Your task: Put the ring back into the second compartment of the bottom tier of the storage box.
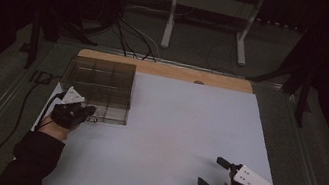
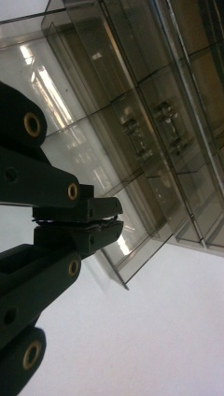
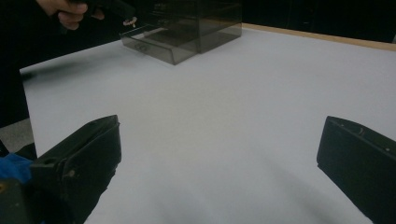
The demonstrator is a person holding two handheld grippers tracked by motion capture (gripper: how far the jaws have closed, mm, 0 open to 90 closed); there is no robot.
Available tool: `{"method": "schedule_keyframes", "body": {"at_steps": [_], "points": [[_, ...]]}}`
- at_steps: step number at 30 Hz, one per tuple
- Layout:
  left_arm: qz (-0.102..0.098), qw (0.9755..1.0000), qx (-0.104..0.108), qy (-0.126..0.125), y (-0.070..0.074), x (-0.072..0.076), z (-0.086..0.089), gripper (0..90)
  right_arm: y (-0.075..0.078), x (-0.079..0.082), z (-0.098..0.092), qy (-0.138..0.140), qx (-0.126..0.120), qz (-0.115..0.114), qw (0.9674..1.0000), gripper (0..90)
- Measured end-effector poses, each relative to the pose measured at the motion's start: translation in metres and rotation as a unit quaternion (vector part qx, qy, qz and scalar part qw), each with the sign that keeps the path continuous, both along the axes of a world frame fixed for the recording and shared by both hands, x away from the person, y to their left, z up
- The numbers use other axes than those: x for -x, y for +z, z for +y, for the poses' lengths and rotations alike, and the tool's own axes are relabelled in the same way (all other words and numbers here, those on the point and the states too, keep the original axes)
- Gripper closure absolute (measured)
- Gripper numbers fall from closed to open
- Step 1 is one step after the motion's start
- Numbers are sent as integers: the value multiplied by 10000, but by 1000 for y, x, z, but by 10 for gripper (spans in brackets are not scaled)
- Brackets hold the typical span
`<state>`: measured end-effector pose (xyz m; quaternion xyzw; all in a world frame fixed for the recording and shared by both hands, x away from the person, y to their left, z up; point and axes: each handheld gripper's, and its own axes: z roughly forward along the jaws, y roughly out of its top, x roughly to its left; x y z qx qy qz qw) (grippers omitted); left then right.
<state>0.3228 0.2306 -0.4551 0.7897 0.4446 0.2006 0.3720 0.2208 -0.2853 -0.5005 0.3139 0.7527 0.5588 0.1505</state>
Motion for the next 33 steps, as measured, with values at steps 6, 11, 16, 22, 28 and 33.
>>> {"method": "schedule_keyframes", "body": {"at_steps": [6,11,16,22,28,33], "points": [[-24,10000,-5,37,0,-7,-1,896,0,0,0,8,11,6,10000,0],[-1,10000,0,90,-4,-13,-1,895,0,0,0,11,11,1,10000,0],[31,9999,-7,136,-8,-19,0,895,0,0,0,9,10,9,10000,0],[37,9998,11,198,-9,-26,1,895,0,1,1,9,16,12,10000,0],[67,9995,41,306,-13,-32,4,895,0,1,1,2,25,15,10000,0],[78,9993,77,347,-15,-37,6,895,0,1,0,-5,18,9,10000,0]]}}
